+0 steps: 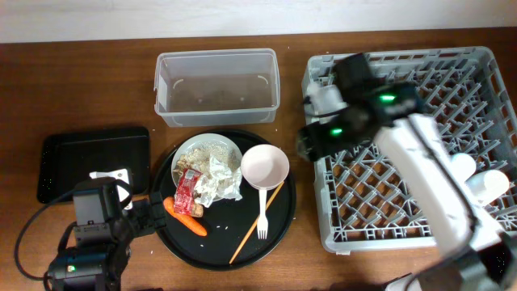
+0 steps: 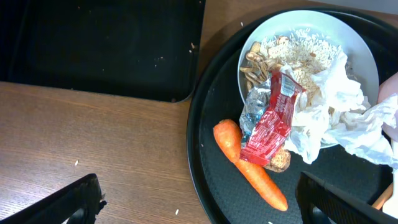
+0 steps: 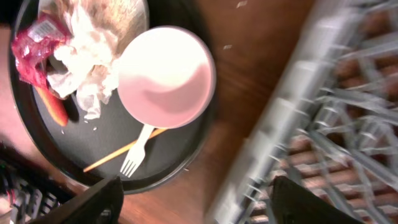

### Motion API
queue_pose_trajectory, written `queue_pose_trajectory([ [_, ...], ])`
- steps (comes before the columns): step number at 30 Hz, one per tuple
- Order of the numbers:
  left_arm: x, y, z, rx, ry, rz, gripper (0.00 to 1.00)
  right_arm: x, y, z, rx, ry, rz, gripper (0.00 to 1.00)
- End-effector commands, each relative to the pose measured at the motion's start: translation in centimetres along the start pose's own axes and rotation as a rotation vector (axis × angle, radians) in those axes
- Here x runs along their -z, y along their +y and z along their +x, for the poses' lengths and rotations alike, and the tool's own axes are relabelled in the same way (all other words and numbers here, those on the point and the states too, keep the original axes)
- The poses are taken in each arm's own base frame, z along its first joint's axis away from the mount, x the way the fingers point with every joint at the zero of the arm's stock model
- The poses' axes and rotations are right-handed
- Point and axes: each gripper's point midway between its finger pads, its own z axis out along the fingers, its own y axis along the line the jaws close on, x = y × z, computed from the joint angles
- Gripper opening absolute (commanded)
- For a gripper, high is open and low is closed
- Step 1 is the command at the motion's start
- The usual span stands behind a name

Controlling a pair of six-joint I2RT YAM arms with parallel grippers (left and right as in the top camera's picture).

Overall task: Sort waste into correct bins and load items into the dishwasher rack
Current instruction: 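Grasp the pink bowl with the right gripper and set it in the rack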

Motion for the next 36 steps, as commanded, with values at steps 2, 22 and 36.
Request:
queue_pose_trajectory([
  [2, 0.5, -0.1, -0.6, 0.013, -0.020, 0.009, 0.99, -6.9, 1.7, -0.5, -0.001, 0.130, -0.005, 0.73],
  [22, 0.5, -0.1, -0.6, 0.013, -0.020, 0.008, 0.99, -2.6, -5.2, -4.6, -0.122, -0.005, 0.351, 0.04],
  [36, 0.5, -0.1, -0.6, 0.013, -0.020, 0.008, 0.99, 21.2, -33.8, 0.3, -0.737, -0.307, 1.595, 0.04],
])
